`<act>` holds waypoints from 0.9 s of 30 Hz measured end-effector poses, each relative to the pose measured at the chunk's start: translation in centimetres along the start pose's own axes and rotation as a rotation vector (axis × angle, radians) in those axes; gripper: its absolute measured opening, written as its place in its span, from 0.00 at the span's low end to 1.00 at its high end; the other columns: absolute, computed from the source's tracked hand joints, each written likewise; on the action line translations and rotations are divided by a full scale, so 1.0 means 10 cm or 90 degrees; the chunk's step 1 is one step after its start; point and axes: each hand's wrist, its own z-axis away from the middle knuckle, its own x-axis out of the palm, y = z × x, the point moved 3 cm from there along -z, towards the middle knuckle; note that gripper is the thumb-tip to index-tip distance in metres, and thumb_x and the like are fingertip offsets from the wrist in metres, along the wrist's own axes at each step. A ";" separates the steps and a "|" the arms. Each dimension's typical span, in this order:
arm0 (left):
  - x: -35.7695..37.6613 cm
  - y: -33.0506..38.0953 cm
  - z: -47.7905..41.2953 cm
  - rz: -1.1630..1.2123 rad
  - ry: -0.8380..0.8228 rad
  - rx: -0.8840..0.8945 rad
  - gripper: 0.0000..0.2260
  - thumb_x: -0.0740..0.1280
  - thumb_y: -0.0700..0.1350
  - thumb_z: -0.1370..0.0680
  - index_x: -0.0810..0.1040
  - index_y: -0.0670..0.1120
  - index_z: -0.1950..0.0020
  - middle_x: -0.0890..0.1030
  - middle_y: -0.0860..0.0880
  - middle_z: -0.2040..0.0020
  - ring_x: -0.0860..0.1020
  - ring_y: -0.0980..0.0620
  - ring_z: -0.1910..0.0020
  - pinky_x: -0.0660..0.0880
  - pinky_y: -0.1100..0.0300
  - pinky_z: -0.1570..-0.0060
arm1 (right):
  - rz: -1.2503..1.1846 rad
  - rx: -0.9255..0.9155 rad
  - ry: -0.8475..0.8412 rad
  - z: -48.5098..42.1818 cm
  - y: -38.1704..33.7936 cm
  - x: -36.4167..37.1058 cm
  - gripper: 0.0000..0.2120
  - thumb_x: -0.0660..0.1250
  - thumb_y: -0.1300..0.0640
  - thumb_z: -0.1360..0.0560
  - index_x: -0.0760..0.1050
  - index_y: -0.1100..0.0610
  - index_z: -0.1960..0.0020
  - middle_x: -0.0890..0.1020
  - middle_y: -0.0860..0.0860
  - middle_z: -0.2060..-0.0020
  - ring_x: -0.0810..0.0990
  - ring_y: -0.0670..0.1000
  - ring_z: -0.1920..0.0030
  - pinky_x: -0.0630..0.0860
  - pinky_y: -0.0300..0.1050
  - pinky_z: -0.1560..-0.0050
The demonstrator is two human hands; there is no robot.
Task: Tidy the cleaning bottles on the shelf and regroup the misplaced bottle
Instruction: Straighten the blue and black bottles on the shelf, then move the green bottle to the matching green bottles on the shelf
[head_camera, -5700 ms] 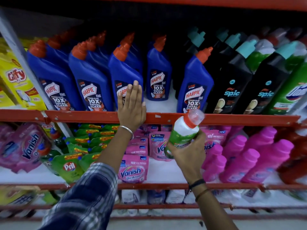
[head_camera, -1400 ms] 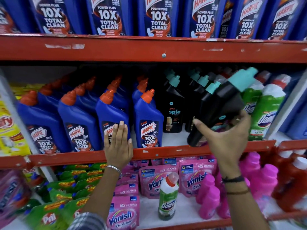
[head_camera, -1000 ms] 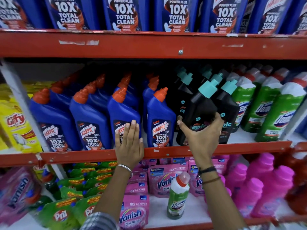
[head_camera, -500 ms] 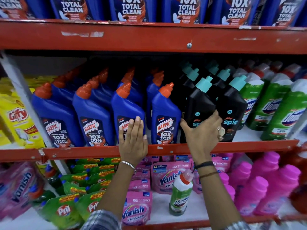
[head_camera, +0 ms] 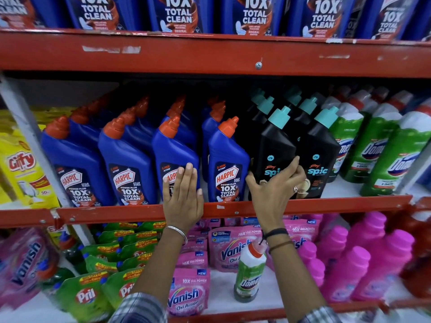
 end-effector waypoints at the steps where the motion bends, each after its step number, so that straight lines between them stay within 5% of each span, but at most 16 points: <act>1: 0.00 0.00 0.00 0.000 0.000 0.001 0.28 0.55 0.47 0.20 0.51 0.44 0.21 0.49 0.50 0.20 0.50 0.52 0.22 0.49 0.46 0.25 | -0.003 -0.004 -0.011 0.00 0.03 0.02 0.50 0.76 0.49 0.35 0.50 0.62 0.25 0.59 0.62 0.33 0.67 0.61 0.39 0.76 0.58 0.42; 6: 0.00 0.00 0.00 -0.005 0.003 0.006 0.27 0.55 0.47 0.19 0.52 0.43 0.21 0.49 0.50 0.20 0.50 0.52 0.22 0.49 0.46 0.24 | -0.026 -0.010 0.005 0.07 0.11 0.00 0.46 0.75 0.49 0.33 0.53 0.63 0.26 0.60 0.62 0.33 0.64 0.61 0.36 0.74 0.50 0.39; 9: 0.01 0.00 0.00 -0.009 0.006 0.008 0.26 0.54 0.47 0.19 0.53 0.43 0.21 0.49 0.50 0.20 0.50 0.52 0.22 0.49 0.46 0.24 | -0.080 -0.043 0.039 0.28 0.20 -0.11 0.41 0.73 0.46 0.31 0.58 0.61 0.27 0.60 0.55 0.33 0.57 0.44 0.33 0.60 0.30 0.36; 12: 0.01 -0.01 0.00 -0.010 0.009 0.006 0.26 0.54 0.47 0.19 0.54 0.43 0.22 0.51 0.50 0.20 0.51 0.52 0.22 0.51 0.46 0.25 | -0.161 -0.032 -0.004 0.64 0.43 -0.21 0.36 0.70 0.42 0.30 0.59 0.55 0.29 0.58 0.46 0.34 0.57 0.37 0.33 0.57 0.23 0.37; 15: 0.02 -0.02 0.00 -0.014 0.014 0.000 0.26 0.54 0.47 0.19 0.55 0.43 0.22 0.60 0.46 0.24 0.51 0.52 0.22 0.51 0.46 0.25 | -0.188 0.024 -0.045 1.03 0.75 -0.26 0.36 0.70 0.42 0.30 0.60 0.55 0.30 0.61 0.56 0.34 0.59 0.37 0.35 0.62 0.29 0.36; 19: 0.03 -0.02 0.02 -0.015 0.007 -0.009 0.25 0.54 0.46 0.19 0.56 0.42 0.23 0.62 0.45 0.26 0.50 0.52 0.22 0.51 0.46 0.25 | -0.117 0.129 -0.166 1.52 1.21 -0.19 0.44 0.76 0.43 0.35 0.60 0.62 0.30 0.62 0.61 0.35 0.63 0.59 0.33 0.67 0.64 0.34; 27: 0.02 -0.02 0.00 -0.022 0.006 -0.011 0.23 0.54 0.46 0.19 0.59 0.41 0.25 0.62 0.44 0.27 0.47 0.53 0.21 0.49 0.47 0.25 | -0.008 0.252 -0.293 1.99 1.71 0.00 0.47 0.82 0.50 0.41 0.62 0.64 0.32 0.71 0.61 0.41 0.70 0.60 0.39 0.71 0.57 0.38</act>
